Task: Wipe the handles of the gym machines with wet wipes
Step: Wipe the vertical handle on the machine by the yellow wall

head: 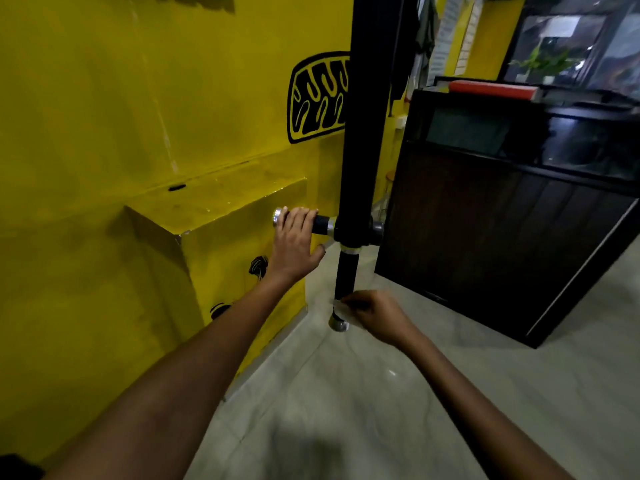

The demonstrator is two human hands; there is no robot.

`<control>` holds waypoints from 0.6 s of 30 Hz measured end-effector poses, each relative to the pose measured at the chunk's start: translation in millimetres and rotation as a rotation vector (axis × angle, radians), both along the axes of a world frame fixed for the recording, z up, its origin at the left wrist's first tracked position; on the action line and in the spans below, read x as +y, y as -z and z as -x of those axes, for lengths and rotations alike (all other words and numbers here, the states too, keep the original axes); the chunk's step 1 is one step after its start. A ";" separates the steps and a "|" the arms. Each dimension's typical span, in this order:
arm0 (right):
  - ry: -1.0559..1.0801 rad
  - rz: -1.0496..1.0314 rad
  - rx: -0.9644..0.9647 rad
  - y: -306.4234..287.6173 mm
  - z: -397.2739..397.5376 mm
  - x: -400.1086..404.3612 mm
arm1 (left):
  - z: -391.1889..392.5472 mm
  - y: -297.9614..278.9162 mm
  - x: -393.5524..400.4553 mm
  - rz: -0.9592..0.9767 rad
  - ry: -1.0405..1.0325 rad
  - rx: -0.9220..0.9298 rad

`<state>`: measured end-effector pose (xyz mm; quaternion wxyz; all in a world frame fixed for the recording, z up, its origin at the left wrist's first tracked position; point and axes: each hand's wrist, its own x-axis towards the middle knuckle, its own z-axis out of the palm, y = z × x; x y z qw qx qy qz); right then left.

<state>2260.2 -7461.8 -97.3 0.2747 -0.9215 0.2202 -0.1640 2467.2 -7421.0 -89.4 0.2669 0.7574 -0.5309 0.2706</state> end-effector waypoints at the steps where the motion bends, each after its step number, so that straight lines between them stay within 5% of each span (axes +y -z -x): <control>1: 0.013 -0.014 -0.047 4.6 0.7 3.3 | -1.3 4.4 -4.2 0.045 -0.004 -0.026; 8: 0.162 -0.129 -0.345 67.5 -3.0 26.7 | -12.6 21.3 -21.0 0.268 -0.011 -0.145; 18: 0.232 -0.076 -0.270 94.9 23.0 79.6 | -2.3 2.4 3.2 -0.121 -0.026 -0.062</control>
